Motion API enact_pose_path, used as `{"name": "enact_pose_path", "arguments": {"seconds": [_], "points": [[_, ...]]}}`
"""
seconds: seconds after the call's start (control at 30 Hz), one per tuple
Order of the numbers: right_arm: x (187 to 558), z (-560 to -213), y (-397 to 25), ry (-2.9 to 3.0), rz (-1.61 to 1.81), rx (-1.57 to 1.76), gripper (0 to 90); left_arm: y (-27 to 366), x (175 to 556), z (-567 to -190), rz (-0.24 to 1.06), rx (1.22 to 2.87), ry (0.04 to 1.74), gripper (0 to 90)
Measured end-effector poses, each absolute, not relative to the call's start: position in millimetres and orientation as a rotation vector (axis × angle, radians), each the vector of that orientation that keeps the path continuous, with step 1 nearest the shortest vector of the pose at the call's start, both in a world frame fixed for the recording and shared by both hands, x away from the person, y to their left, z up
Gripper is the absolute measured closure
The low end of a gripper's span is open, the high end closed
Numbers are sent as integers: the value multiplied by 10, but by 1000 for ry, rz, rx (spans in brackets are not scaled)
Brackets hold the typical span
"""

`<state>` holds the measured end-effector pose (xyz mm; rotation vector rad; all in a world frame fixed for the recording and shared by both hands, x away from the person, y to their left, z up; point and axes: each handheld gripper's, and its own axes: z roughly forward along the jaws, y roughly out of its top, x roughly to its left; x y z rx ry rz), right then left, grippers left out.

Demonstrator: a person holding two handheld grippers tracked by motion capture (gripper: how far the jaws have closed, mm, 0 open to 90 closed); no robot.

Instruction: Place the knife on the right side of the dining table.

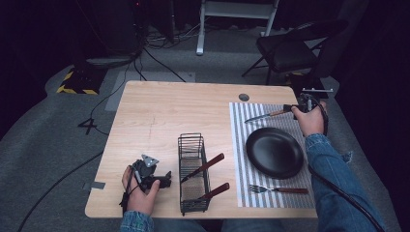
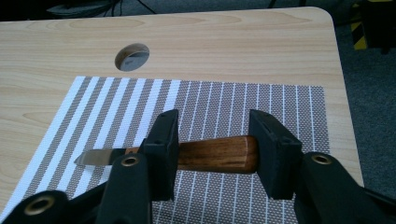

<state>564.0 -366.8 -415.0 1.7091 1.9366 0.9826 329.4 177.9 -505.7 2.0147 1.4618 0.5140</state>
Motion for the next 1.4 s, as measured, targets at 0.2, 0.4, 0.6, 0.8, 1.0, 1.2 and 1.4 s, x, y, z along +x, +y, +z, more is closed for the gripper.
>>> {"name": "enact_pose_path", "arguments": {"seconds": [0.2, 0.4, 0.6, 0.8, 1.0, 1.2, 1.4], "points": [[5652, -4242, -3722, 1917, 992, 1744, 529, 1779, 3294, -5057, 514, 2015, 1462, 1], [5655, -4315, -3744, 1914, 965, 1756, 517, 1779, 3294, -5057, 514, 2015, 1462, 1], [5653, -4381, -3767, 1901, 964, 1774, 512, 1779, 3294, -5057, 514, 2014, 1462, 1], [5652, -4461, -3817, 1895, 990, 1799, 510, 1779, 3294, -5057, 514, 2014, 1462, 1], [5653, -4527, -3856, 1891, 1006, 1823, 508, 1779, 3294, -5057, 514, 2015, 1462, 1], [5660, -4575, -3865, 1893, 1007, 1826, 502, 1779, 3294, -5057, 514, 2015, 1462, 1], [5668, -4613, -3871, 1898, 996, 1820, 497, 1779, 3294, -5057, 514, 2015, 1462, 1]]}}
